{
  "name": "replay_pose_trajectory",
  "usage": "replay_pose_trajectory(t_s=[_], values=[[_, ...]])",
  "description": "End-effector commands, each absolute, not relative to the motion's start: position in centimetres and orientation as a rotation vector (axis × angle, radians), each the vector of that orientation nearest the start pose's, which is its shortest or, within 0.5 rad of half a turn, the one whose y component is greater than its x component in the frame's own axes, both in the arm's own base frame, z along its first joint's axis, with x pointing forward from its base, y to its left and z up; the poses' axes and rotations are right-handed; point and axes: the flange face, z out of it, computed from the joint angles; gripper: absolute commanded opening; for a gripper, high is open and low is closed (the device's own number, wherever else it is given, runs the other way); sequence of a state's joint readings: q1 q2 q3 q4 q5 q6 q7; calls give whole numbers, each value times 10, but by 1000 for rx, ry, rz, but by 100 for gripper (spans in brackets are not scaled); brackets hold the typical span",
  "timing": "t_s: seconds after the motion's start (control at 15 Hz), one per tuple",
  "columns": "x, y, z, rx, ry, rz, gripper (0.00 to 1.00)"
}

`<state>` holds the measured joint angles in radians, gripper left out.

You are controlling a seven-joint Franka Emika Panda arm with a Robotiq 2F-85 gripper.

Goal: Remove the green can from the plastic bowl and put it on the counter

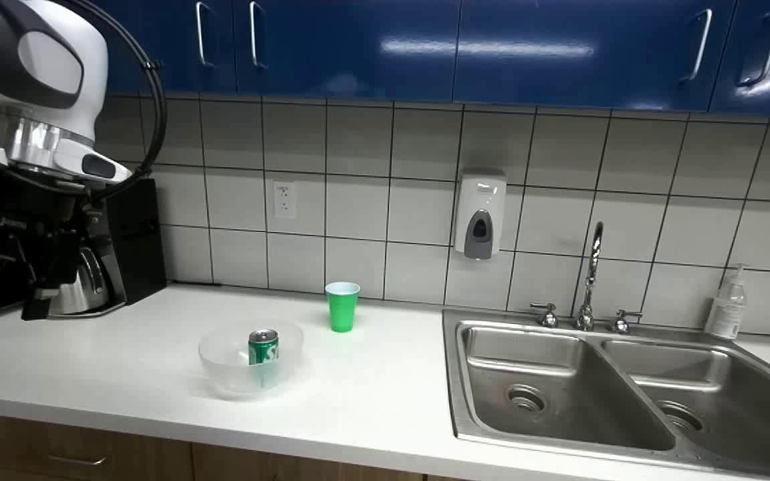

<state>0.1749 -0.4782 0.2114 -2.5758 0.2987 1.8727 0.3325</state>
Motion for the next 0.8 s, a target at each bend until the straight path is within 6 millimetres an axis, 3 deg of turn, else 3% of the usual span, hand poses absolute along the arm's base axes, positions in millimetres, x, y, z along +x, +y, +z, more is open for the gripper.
replay_pose_trajectory(t_s=[0.0,0.73], values=[[331,157,403,-3020,155,417,100],[364,129,366,-3150,232,160,100]])
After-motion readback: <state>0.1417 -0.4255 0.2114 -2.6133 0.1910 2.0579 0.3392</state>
